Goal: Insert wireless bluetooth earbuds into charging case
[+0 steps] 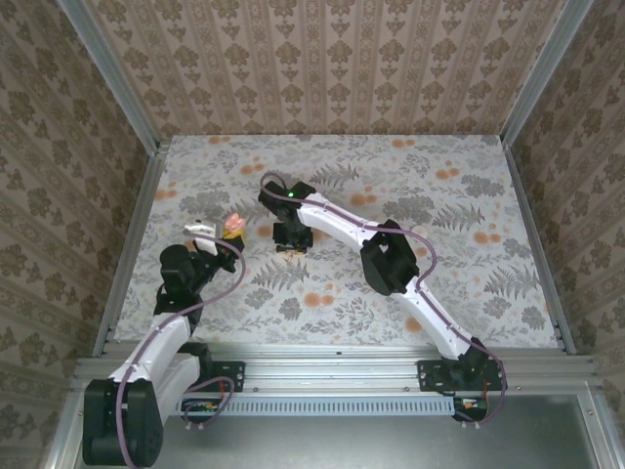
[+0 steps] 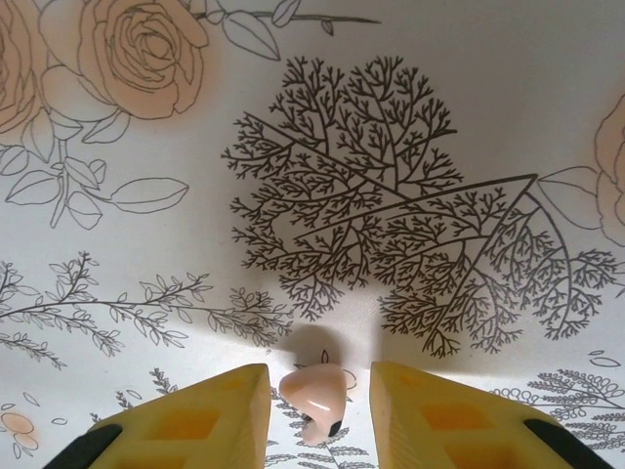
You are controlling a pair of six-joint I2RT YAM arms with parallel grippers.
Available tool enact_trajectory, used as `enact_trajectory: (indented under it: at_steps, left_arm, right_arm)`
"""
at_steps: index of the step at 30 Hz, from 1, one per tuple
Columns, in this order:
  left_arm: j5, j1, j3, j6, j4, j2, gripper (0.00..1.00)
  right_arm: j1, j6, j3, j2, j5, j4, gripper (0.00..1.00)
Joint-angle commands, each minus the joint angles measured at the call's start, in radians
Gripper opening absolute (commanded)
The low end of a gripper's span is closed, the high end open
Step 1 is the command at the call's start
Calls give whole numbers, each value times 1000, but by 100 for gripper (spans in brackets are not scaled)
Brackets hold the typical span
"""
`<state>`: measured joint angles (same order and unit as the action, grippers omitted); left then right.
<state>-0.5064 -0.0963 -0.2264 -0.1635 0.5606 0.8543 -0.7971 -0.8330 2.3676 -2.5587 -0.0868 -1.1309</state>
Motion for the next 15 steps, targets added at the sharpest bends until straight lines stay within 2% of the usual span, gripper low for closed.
enact_trajectory:
  at_steps: [1,15]
  left_arm:
    - [8,8,4,9,0,-20,16]
    - [12,12,5,9,-7,-27,16]
  right_arm:
    - [-11,12,35,-24,-20,-41,33]
    - [-20,35,36,-41,7,-78,33]
